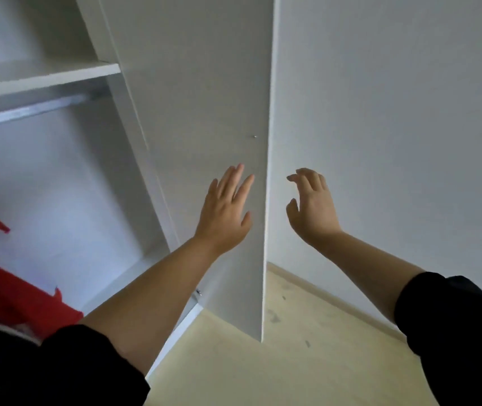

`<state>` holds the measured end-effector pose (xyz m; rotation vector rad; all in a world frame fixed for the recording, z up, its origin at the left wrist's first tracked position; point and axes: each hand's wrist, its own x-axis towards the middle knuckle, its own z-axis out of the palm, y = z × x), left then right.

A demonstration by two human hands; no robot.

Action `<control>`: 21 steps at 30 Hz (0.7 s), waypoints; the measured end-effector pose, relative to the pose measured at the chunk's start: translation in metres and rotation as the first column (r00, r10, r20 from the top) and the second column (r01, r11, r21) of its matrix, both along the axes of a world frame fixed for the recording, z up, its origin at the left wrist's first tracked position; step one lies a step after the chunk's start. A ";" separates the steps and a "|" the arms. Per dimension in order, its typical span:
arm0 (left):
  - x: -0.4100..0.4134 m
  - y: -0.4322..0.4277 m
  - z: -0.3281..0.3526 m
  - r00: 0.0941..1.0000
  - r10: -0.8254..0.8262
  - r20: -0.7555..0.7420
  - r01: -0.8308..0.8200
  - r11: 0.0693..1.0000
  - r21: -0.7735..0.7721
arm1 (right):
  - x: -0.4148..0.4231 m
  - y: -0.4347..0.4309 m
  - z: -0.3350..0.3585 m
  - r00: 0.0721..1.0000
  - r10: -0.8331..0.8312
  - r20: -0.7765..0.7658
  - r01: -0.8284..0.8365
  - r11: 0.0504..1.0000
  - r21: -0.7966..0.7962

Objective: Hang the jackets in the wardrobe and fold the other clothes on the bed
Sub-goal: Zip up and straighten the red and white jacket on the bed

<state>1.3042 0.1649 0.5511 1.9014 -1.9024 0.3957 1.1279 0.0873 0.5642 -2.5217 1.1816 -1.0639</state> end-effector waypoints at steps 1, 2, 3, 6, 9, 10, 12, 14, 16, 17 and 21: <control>-0.031 -0.010 -0.003 0.999 -0.045 0.004 0.045 0.999 0.006 | -0.035 -0.003 -0.004 0.997 -0.062 -0.038 0.062 0.998 0.009; -0.061 -0.020 -0.008 0.996 -0.090 0.012 0.090 0.996 0.016 | -0.070 -0.005 -0.008 0.989 -0.125 -0.075 0.126 0.992 0.017; -0.091 -0.029 -0.012 0.991 -0.135 0.020 0.134 0.991 0.028 | -0.103 -0.006 -0.013 0.977 -0.182 -0.106 0.186 0.982 0.021; -0.179 -0.052 -0.026 0.965 -0.259 0.039 0.256 0.964 0.071 | -0.199 -0.001 -0.027 0.931 -0.322 -0.174 0.329 0.944 0.014; -0.267 -0.071 -0.034 0.918 -0.395 0.046 0.389 0.915 0.108 | -0.289 0.009 -0.037 0.864 -0.455 -0.216 0.467 0.884 0.009; -0.297 -0.076 -0.037 0.897 -0.440 0.047 0.432 0.894 0.122 | -0.317 0.013 -0.040 0.837 -0.500 -0.221 0.515 0.857 0.014; -0.354 -0.085 -0.041 0.850 -0.524 0.049 0.512 0.845 0.152 | -0.371 0.022 -0.047 0.780 -0.584 -0.224 0.605 0.795 0.032; -0.409 -0.093 -0.046 0.799 -0.599 0.058 0.582 0.793 0.178 | -0.421 0.031 -0.056 0.719 -0.657 -0.226 0.682 0.730 0.049; -0.454 -0.100 -0.051 0.754 -0.655 0.047 0.637 0.748 0.189 | -0.461 0.037 -0.065 0.670 -0.705 -0.232 0.733 0.678 0.057; -0.481 -0.104 -0.055 0.726 -0.687 0.035 0.670 0.718 0.192 | -0.485 0.040 -0.070 0.637 -0.732 -0.240 0.763 0.643 0.065; -0.591 -0.127 -0.077 0.610 -0.792 -0.003 0.773 0.595 0.219 | -0.580 0.038 -0.092 0.497 -0.822 -0.279 0.866 0.489 0.100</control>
